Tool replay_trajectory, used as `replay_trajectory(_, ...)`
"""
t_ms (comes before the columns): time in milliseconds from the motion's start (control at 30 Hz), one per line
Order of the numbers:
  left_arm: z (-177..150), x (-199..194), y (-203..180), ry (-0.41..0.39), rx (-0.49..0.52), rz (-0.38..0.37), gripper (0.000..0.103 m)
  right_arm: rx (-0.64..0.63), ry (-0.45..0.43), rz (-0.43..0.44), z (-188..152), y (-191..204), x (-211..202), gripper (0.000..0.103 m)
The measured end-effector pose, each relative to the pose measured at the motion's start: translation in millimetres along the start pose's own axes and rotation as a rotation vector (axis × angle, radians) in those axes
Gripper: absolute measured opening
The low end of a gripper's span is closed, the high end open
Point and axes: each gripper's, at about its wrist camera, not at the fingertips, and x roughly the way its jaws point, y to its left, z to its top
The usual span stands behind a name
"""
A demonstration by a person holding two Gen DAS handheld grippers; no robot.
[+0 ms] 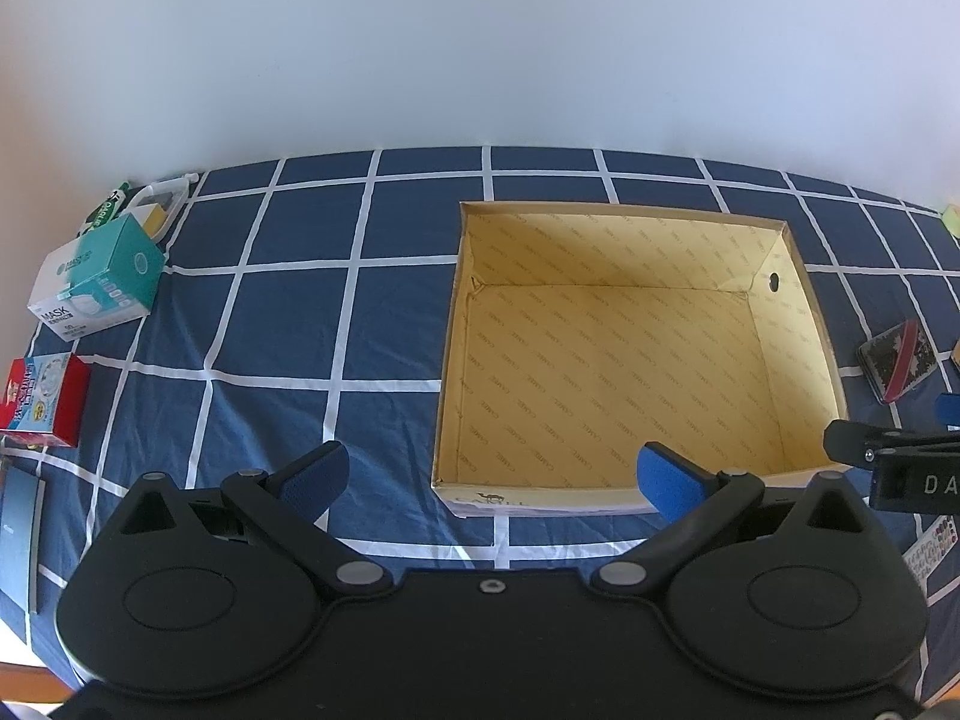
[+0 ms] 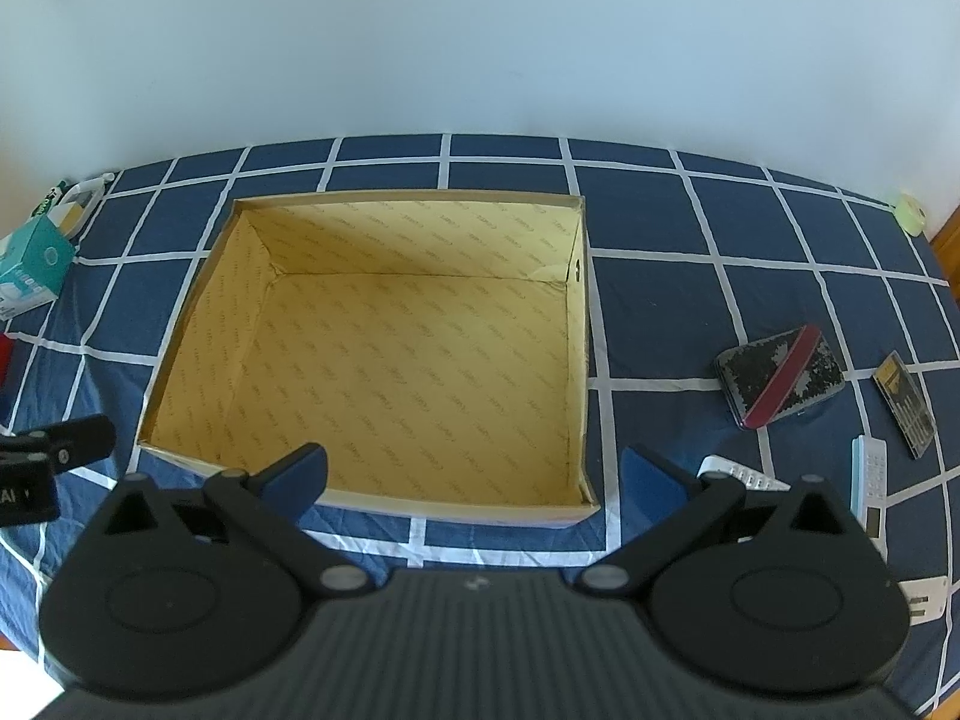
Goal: Organize objects
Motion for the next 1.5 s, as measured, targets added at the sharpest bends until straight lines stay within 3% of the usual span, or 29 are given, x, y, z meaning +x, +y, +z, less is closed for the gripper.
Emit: replay_trajectory(1500, -10, -6, -10, -0.003, 0.027, -0.017, 0.103, 0.022, -0.021, 0.004, -12, -9, -11, 0.103)
